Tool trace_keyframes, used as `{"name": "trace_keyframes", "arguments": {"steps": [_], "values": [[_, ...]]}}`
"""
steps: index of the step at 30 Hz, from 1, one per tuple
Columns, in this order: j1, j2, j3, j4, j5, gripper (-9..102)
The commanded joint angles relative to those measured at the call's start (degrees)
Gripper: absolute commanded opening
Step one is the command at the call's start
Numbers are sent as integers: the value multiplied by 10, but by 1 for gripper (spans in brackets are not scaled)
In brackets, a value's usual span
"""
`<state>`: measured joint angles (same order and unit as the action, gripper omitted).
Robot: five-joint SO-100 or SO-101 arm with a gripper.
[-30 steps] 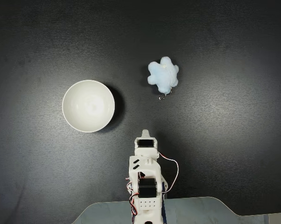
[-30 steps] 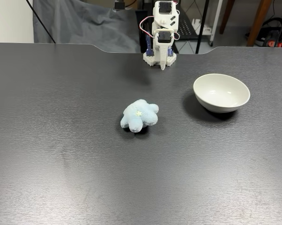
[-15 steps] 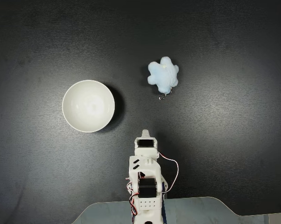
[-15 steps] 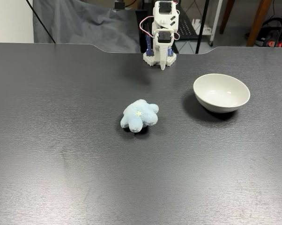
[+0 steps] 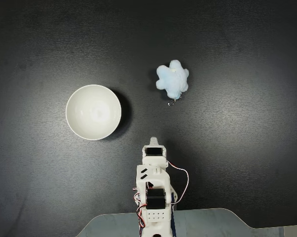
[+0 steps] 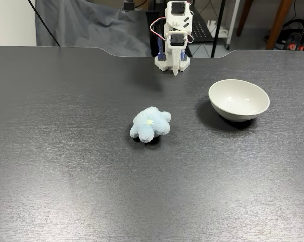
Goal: Grasp a skyblue doll and put it in the white bowl.
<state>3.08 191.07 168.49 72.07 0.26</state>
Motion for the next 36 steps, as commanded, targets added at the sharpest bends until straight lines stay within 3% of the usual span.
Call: {"name": "trace_keyframes", "arguments": {"steps": [1, 26, 36], "values": [[5, 1, -5, -6, -2, -1], [3, 3, -6, -18, 3, -1], [-12, 1, -83, -214, -4, -1]]}}
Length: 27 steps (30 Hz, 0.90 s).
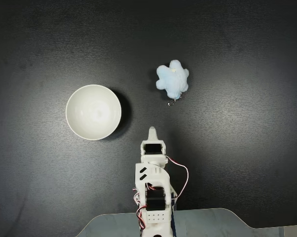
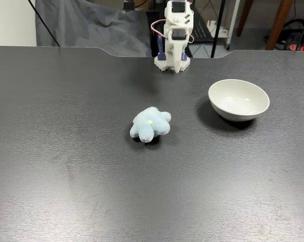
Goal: Grasp a skyblue doll and put it in the white bowl.
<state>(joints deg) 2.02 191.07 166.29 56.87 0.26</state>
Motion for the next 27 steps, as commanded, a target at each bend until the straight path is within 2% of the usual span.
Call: {"name": "trace_keyframes", "arguments": {"steps": [1, 15, 20, 27], "values": [[-2, 1, -71, -71, -4, -1], [-1, 0, -345, -56, -5, -1], [6, -38, -400, 52, -9, -1], [7, -224, -583, 226, -18, -1]]}}
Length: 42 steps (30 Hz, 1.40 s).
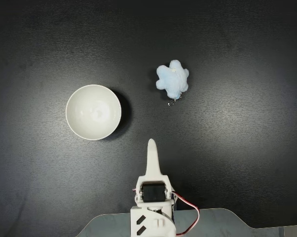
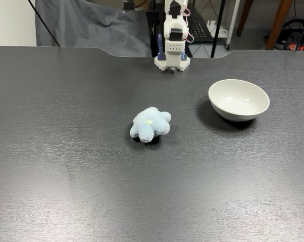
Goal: Grasp a skyblue doll and put it in the white bowl.
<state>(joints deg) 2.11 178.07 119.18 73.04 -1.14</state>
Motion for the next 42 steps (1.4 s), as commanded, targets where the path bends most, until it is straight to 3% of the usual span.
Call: {"name": "trace_keyframes", "arguments": {"steps": [1, 10, 18, 27, 42], "values": [[6, -119, -140, 85, -4, -1], [7, -336, -348, 227, -4, -1], [7, -577, -542, 223, -5, -1], [21, -728, -755, 223, -45, -1], [178, -875, -784, 231, -255, -1]]}}
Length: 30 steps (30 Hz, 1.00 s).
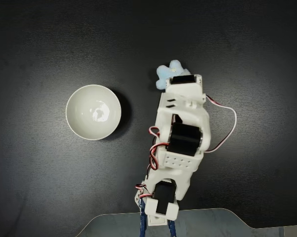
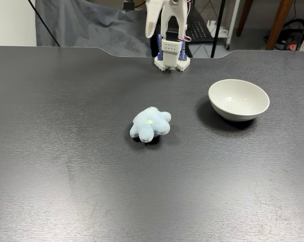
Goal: Grasp a skyblue doll and put it in the white bowl.
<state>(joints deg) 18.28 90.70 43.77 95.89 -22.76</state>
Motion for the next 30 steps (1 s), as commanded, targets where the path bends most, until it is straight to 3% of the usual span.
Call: {"name": "trace_keyframes", "arguments": {"steps": [1, 13, 22, 26, 30], "values": [[18, -6, -29, 4, -43, -1], [18, -35, 105, -4, -47, -1], [56, -42, 112, -5, -47, 0], [58, -42, 113, 3, -69, 9], [58, -42, 113, 3, -150, 29]]}}
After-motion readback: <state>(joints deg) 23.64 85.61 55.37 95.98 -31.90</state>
